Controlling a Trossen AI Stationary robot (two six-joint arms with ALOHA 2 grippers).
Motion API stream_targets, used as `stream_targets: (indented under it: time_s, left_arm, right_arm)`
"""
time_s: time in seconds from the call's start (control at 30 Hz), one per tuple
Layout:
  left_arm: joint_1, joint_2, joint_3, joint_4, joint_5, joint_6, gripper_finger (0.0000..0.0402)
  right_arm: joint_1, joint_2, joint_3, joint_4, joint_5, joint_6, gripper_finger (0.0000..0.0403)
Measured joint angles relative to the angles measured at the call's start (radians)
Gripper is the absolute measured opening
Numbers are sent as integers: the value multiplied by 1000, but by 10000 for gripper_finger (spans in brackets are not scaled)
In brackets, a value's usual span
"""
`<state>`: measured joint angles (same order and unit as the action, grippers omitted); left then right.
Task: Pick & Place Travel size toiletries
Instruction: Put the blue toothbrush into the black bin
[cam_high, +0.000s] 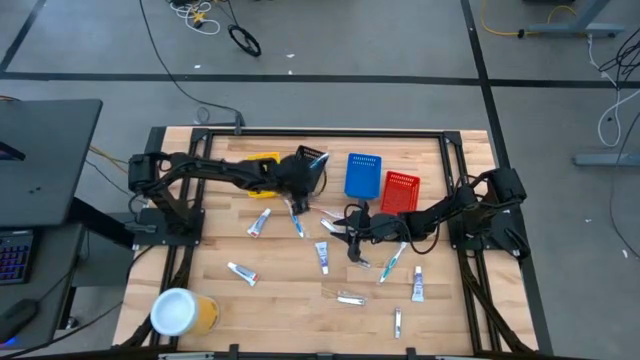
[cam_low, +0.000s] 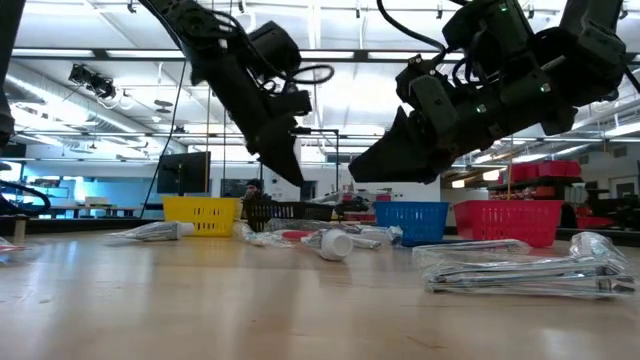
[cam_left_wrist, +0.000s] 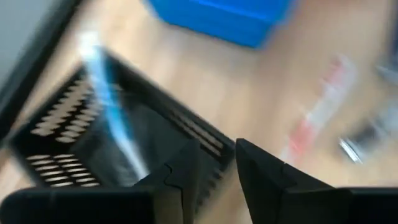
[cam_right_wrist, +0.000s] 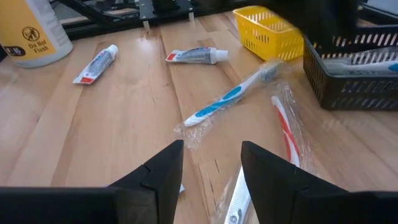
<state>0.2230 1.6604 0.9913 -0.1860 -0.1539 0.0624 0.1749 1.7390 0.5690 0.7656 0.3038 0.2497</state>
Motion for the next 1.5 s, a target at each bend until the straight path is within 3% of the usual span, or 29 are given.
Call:
stream_targets:
  time_s: [0.27, 0.5, 0.7, 0.8, 1.13, 1.5]
  left_arm:
    - [-173, -33, 0, -248, 27, 215, 115]
    - [-222, 39, 0, -323, 18, 308, 133]
    - [-223, 85, 0, -318, -143, 500, 185]
    - [-220, 91, 0, -323, -172, 582, 207]
    - [-152, 93, 0, -298, -78, 612, 229]
    - [-52, 93, 0, -293, 114, 604, 205]
  right_arm:
    - [-14, 0, 0, -3, -2, -3, 173]
    - [-14, 0, 0, 1, -3, -3, 173]
    - [-14, 0, 0, 1, -6, -3, 173]
    - [-14, 0, 0, 0, -5, -4, 173]
    - [-16, 0, 0, 1, -28, -14, 173]
    - [-16, 0, 0, 1, -28, -14, 173]
